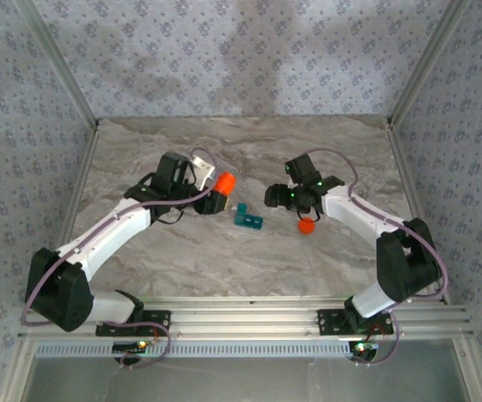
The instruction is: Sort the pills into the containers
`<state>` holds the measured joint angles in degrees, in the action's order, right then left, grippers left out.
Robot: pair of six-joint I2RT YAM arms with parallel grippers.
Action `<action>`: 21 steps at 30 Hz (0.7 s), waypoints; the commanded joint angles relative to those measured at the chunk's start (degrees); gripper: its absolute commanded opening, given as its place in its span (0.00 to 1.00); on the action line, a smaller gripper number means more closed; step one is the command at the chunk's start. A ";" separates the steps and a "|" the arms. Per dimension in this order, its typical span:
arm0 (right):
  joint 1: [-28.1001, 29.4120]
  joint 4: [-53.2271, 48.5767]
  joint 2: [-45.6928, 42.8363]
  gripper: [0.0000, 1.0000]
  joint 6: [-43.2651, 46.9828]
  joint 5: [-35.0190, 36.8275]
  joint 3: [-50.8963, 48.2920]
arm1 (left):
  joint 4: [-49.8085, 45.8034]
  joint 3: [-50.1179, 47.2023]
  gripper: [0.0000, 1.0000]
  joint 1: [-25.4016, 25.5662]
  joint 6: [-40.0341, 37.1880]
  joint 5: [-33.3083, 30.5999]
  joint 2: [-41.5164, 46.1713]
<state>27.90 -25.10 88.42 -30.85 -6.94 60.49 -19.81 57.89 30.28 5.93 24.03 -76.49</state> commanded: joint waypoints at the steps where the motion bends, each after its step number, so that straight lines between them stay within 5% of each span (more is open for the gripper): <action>1: 1.51 -1.68 2.45 0.77 3.24 -2.44 1.38 | -1.09 -0.99 0.00 1.69 2.42 -2.83 1.63; 21: 1.62 -1.02 9.02 0.76 7.18 -5.69 2.91 | 0.31 -6.65 0.00 7.04 8.01 -11.55 0.99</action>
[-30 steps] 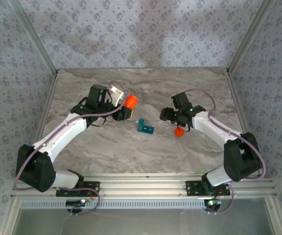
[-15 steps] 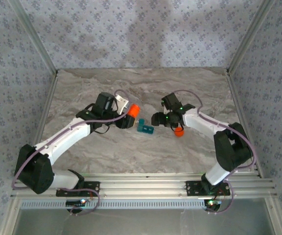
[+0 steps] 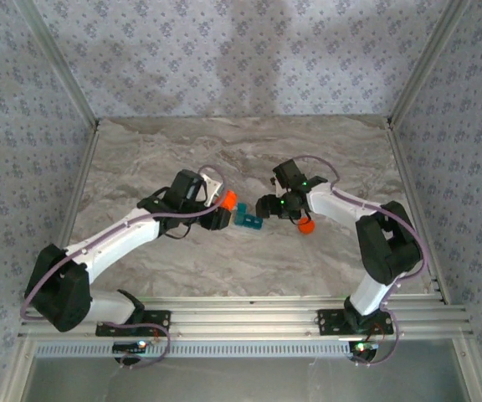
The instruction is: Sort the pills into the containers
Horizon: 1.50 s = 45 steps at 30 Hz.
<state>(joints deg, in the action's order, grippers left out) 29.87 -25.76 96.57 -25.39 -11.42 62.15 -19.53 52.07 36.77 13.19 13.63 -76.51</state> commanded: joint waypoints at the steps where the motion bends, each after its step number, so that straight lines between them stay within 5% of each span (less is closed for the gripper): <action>1: -0.47 -0.19 0.78 0.76 1.75 -1.24 1.01 | -0.10 -1.10 0.00 0.66 0.45 -1.06 1.01; 45: -0.42 -0.85 5.71 0.75 5.44 -4.00 2.63 | -8.08 9.21 0.00 1.54 -4.62 3.87 -17.23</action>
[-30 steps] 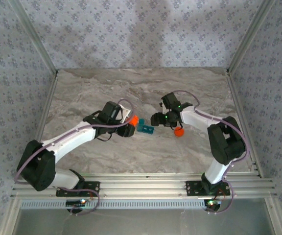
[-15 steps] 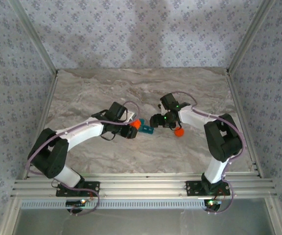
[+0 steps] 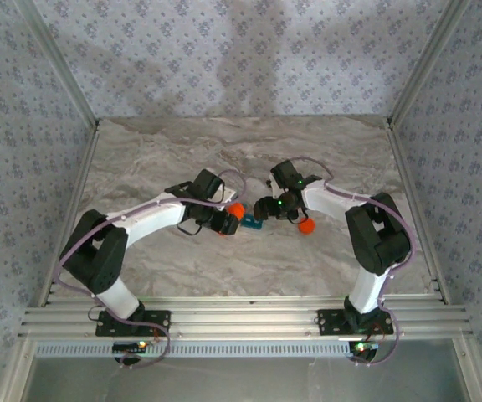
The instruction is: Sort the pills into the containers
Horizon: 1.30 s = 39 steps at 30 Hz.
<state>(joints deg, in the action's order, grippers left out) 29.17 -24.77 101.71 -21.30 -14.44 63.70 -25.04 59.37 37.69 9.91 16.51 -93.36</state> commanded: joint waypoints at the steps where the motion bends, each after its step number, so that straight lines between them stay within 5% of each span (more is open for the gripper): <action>1: 0.27 -1.89 0.59 0.75 1.46 -1.04 1.01 | -2.84 2.02 0.00 0.63 -1.39 1.06 -0.44; 39: 0.54 -2.25 3.05 0.74 1.30 -2.26 1.51 | -12.25 7.23 0.00 0.76 -3.60 -0.30 -4.40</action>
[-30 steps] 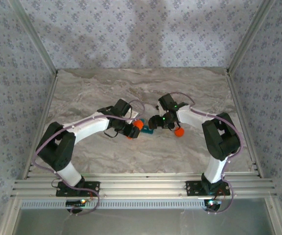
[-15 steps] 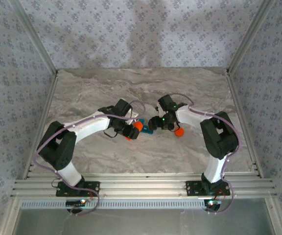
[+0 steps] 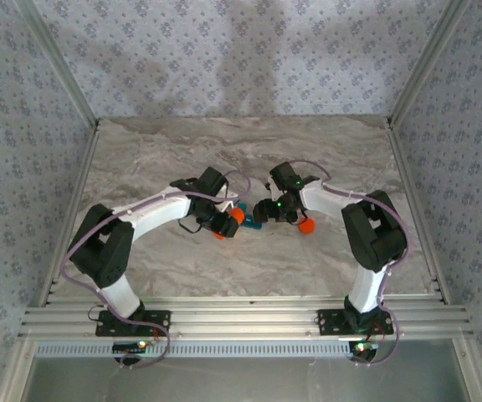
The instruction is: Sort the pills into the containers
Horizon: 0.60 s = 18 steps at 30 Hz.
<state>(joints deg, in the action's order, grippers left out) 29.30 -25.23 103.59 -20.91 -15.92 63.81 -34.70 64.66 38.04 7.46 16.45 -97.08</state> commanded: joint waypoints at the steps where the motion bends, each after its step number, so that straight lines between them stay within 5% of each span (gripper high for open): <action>1: 0.41 -1.80 1.26 0.74 0.88 -0.78 1.38 | -2.72 2.12 0.00 0.49 -1.19 -0.26 -0.87; 18: 0.46 -2.37 1.80 0.73 0.78 -0.17 1.55 | -6.74 5.71 0.00 1.23 -1.58 -1.63 -3.36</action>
<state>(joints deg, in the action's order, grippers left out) 29.30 -25.56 104.05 -20.91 -15.90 64.03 -39.05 68.51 38.76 6.87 15.33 -99.22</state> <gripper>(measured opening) 0.733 0.526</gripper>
